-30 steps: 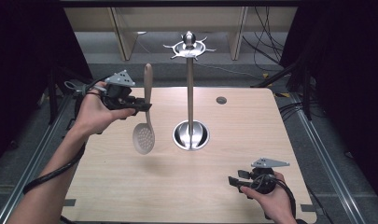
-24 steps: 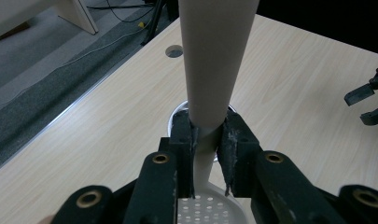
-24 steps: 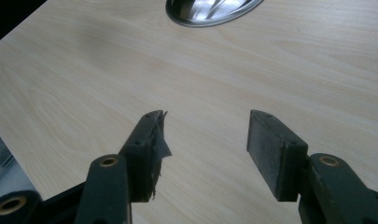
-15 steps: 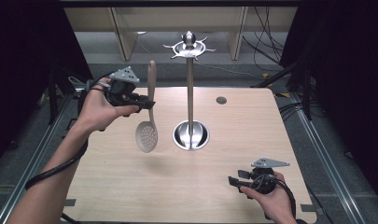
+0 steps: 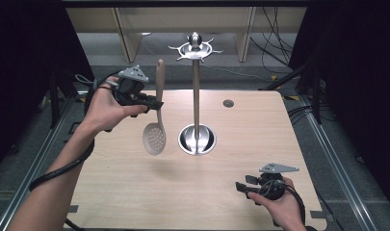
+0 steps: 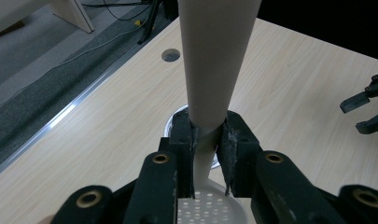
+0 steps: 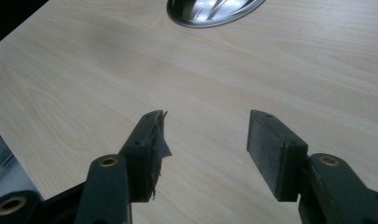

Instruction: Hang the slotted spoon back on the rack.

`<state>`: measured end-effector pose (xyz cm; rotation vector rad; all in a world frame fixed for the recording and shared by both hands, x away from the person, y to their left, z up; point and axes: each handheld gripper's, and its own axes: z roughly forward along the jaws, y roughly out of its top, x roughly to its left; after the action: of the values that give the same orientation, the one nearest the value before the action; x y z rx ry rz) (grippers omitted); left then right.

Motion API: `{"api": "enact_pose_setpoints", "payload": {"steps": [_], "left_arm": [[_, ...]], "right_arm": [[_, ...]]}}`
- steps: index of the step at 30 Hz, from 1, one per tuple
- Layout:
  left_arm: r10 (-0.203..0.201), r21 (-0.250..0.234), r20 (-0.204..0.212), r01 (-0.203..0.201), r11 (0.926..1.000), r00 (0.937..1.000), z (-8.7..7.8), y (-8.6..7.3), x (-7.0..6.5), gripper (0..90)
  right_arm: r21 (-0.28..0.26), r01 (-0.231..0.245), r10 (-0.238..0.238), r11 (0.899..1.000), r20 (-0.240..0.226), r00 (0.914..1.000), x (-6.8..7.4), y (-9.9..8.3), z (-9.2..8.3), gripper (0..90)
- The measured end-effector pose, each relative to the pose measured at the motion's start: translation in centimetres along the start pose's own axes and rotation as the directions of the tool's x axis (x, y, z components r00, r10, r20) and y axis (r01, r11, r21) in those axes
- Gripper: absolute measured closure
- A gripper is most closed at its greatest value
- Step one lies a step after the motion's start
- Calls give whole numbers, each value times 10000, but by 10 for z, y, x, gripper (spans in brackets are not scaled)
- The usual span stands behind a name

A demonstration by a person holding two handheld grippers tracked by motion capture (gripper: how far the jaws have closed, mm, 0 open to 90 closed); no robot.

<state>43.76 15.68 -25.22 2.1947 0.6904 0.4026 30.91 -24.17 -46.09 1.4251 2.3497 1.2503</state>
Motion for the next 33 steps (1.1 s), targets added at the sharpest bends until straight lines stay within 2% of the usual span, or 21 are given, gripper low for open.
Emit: {"api": "enact_pose_setpoints", "payload": {"steps": [17,33], "left_arm": [[-168,228,-9,168,9996,9999,4,11,-1,757],[-199,395,242,189,9990,9995,11,18,-1,757]], "right_arm": [[-71,27,-27,10000,-54,10000,0,0,1,469],[-33,92,-92,10000,127,9999,1,0,-1,469]]}}
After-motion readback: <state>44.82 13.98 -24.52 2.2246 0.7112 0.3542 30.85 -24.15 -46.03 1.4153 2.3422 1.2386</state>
